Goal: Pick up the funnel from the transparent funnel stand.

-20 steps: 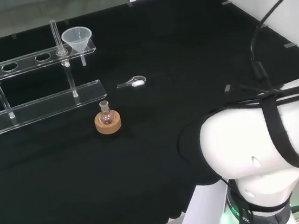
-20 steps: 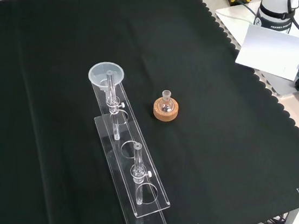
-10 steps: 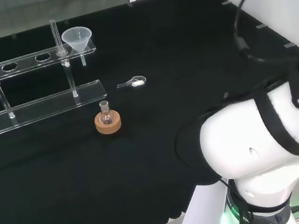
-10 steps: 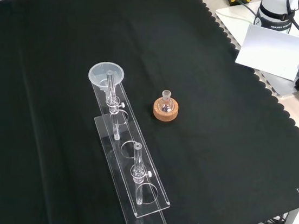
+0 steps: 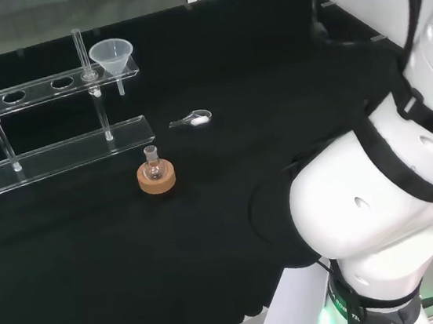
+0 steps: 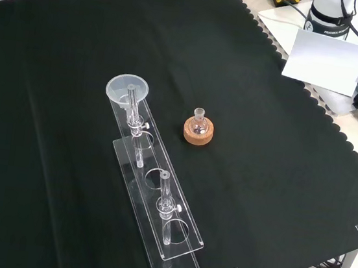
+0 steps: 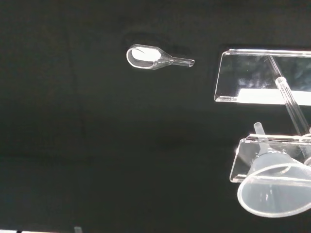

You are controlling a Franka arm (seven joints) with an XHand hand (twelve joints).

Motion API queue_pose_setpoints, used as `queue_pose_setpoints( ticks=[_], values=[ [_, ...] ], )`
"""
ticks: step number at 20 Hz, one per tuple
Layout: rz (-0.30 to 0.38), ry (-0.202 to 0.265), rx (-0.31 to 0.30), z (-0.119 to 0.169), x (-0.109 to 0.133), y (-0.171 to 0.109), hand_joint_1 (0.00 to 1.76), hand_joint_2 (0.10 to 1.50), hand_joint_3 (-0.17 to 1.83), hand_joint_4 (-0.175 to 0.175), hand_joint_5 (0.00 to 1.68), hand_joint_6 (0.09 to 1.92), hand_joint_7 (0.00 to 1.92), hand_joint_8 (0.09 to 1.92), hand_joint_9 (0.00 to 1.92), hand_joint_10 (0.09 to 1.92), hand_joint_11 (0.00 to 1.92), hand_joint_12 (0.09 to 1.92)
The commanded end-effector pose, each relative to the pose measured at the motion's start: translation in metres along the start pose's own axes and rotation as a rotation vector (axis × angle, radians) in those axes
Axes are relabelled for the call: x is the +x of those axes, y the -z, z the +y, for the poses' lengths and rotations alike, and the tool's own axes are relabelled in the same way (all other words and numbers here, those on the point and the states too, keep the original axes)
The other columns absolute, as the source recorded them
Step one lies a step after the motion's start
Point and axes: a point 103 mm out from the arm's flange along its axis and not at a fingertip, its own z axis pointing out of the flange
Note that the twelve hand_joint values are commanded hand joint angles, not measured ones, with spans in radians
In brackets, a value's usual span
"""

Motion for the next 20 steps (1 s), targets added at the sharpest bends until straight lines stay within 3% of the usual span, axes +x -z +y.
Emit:
queue_pose_setpoints(
  ticks=[1, 6, 15, 20],
  values=[
    [-0.058, 0.059, -0.022, 0.037, 0.024, -0.009, 0.06, 1.09, 0.40, 0.030, 0.14, 0.09, 0.00, 0.35, 0.13, 0.62, 0.01, 1.38],
    [-0.071, 0.090, -0.020, 0.049, 0.040, -0.024, 0.26, 0.99, 0.34, 0.022, 0.16, 0.09, 0.03, 0.39, 0.15, 0.63, 0.03, 1.38],
    [-0.101, 0.099, 0.098, 0.065, 0.082, -0.048, 0.42, 0.89, 0.31, 0.017, 0.21, 0.09, 0.09, 0.46, 0.21, 0.66, 0.03, 1.41],
    [-0.111, 0.074, 0.164, 0.072, 0.095, -0.051, 0.45, 0.81, 0.29, 0.025, 0.17, 0.09, 0.04, 0.54, 0.14, 0.76, 0.02, 1.49]
  ],
)
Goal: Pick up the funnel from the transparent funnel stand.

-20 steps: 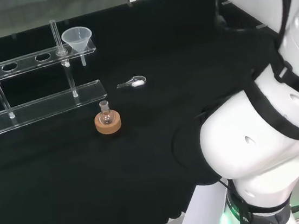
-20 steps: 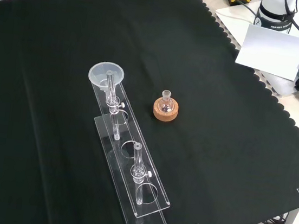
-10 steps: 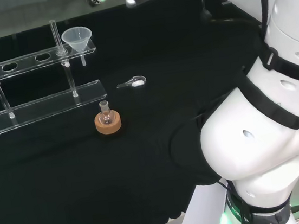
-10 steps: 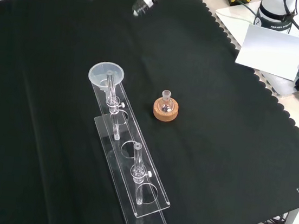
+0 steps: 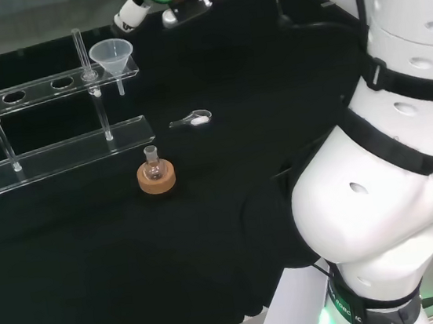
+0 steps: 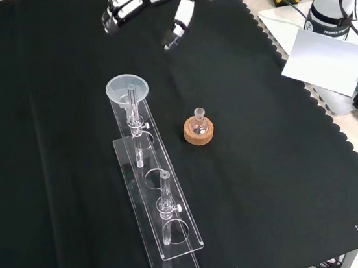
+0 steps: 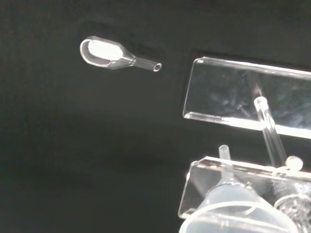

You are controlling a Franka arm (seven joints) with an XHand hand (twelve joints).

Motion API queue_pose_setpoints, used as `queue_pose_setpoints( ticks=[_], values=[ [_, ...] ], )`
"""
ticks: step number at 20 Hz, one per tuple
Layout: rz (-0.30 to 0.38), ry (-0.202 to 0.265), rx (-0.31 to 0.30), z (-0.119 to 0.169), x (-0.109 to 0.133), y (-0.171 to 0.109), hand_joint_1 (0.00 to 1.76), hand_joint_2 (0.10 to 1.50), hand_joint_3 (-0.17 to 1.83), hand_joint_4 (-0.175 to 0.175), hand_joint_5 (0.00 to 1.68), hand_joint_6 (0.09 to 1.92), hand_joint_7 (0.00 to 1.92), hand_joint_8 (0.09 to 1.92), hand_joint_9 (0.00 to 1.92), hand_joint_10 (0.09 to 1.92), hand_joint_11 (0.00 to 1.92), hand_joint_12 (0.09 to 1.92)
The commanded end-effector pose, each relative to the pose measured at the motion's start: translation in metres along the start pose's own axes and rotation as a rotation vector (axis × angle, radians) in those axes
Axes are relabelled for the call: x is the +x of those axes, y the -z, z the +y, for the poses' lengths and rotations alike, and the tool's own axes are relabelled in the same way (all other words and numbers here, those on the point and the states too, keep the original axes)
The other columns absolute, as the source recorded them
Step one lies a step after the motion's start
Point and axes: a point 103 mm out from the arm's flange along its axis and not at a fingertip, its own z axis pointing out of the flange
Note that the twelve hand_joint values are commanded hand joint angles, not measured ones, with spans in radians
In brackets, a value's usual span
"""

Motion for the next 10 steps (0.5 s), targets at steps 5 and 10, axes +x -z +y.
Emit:
queue_pose_setpoints(
  ticks=[5, 10],
  values=[
    [-0.050, -0.016, 0.122, 0.015, 0.039, -0.004, 0.48, 0.77, 0.26, 0.030, 0.12, 0.09, 0.00, 0.50, 0.10, 0.80, 0.07, 1.54],
    [-0.075, -0.013, 0.140, 0.022, 0.045, -0.011, 0.54, 0.74, 0.25, 0.034, 0.09, 0.09, 0.00, 0.46, 0.10, 0.83, 0.11, 1.55]
  ],
)
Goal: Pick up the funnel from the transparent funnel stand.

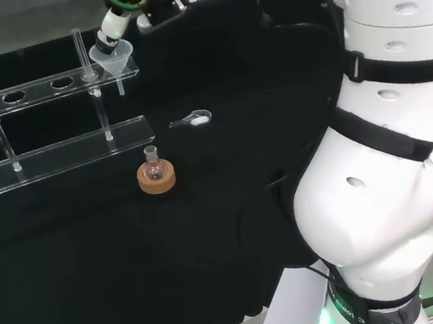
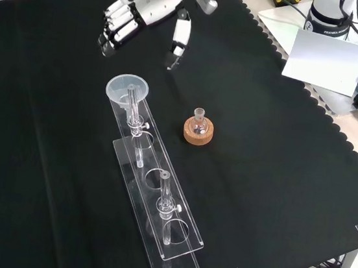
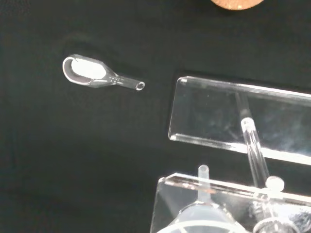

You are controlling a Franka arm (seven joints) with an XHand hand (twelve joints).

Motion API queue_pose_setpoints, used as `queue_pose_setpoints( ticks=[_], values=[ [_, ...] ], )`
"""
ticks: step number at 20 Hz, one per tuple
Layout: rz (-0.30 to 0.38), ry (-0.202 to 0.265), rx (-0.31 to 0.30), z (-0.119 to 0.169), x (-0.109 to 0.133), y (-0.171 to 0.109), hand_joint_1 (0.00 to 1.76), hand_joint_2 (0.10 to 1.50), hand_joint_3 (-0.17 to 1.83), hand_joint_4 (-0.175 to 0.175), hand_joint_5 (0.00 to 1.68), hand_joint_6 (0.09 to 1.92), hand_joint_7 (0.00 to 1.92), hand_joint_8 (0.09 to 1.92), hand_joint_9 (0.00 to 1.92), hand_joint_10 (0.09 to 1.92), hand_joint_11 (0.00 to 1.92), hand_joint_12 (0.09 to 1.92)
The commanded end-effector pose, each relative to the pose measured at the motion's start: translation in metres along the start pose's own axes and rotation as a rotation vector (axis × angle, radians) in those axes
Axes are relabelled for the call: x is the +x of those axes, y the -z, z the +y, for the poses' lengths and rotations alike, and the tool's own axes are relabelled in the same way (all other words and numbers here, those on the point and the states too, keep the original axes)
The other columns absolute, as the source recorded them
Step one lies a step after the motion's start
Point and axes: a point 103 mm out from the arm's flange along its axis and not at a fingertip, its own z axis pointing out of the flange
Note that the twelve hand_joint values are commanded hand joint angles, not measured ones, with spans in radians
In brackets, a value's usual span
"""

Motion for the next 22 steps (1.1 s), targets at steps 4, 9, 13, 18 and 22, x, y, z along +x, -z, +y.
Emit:
queue_pose_setpoints(
  ticks=[4, 9, 13, 18, 22],
  values=[
    [-0.054, 0.005, 0.030, 0.012, 0.016, -0.011, 0.60, 0.72, 0.25, 0.034, 0.09, 0.09, 0.00, 0.46, 0.10, 0.84, 0.14, 1.56],
    [-0.038, 0.022, 0.028, 0.022, 0.022, -0.017, 0.63, 0.72, 0.26, 0.033, 0.10, 0.09, 0.00, 0.50, 0.13, 0.85, 0.18, 1.55],
    [-0.039, 0.035, 0.032, 0.032, 0.024, -0.018, 0.63, 0.72, 0.26, 0.033, 0.11, 0.09, 0.00, 0.52, 0.14, 0.85, 0.20, 1.54],
    [-0.049, 0.048, 0.060, 0.043, 0.028, -0.020, 0.62, 0.71, 0.27, 0.031, 0.10, 0.09, 0.00, 0.53, 0.15, 0.85, 0.22, 1.53],
    [-0.043, 0.060, 0.086, 0.050, 0.033, -0.024, 0.60, 0.71, 0.27, 0.031, 0.09, 0.09, 0.00, 0.52, 0.16, 0.85, 0.23, 1.53]
  ],
)
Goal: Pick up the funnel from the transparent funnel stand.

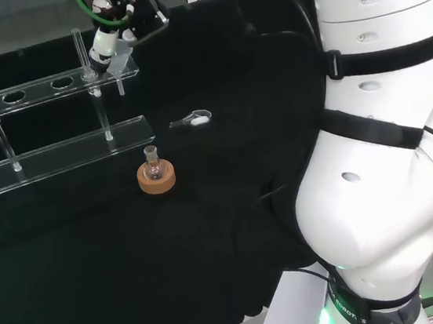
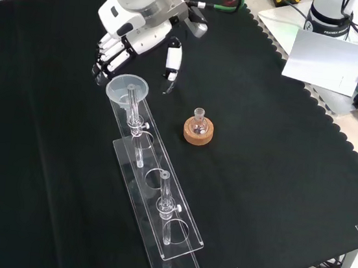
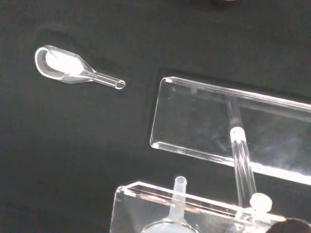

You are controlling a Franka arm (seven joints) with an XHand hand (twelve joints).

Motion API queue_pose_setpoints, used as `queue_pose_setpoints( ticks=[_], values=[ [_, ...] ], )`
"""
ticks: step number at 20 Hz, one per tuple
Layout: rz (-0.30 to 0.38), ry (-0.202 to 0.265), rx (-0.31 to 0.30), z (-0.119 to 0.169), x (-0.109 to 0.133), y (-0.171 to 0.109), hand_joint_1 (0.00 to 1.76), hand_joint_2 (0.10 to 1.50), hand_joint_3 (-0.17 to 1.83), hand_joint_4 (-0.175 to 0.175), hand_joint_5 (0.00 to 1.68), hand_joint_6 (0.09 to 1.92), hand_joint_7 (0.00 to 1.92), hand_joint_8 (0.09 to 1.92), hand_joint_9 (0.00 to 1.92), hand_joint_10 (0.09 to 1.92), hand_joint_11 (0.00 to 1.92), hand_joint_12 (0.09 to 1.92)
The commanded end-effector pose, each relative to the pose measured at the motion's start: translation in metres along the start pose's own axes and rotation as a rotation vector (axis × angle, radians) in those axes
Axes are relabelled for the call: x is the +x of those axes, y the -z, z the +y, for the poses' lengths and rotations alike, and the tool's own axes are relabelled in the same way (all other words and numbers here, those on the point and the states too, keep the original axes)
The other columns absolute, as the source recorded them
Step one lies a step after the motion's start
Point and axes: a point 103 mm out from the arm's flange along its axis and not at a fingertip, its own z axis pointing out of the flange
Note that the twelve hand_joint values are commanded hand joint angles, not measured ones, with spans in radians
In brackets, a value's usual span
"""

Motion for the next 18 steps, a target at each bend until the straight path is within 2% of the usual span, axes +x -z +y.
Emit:
queue_pose_setpoints(
  ticks=[1, 18],
  values=[
    [-0.002, 0.024, 0.045, 0.012, 0.007, -0.007, 0.60, 0.71, 0.27, 0.031, 0.09, 0.09, 0.00, 0.52, 0.16, 0.85, 0.24, 1.53],
    [-0.010, 0.028, 0.089, 0.025, 0.004, -0.016, 0.63, 0.70, 0.28, 0.033, 0.05, 0.09, 0.00, 0.47, 0.17, 0.85, 0.27, 1.51]
  ],
)
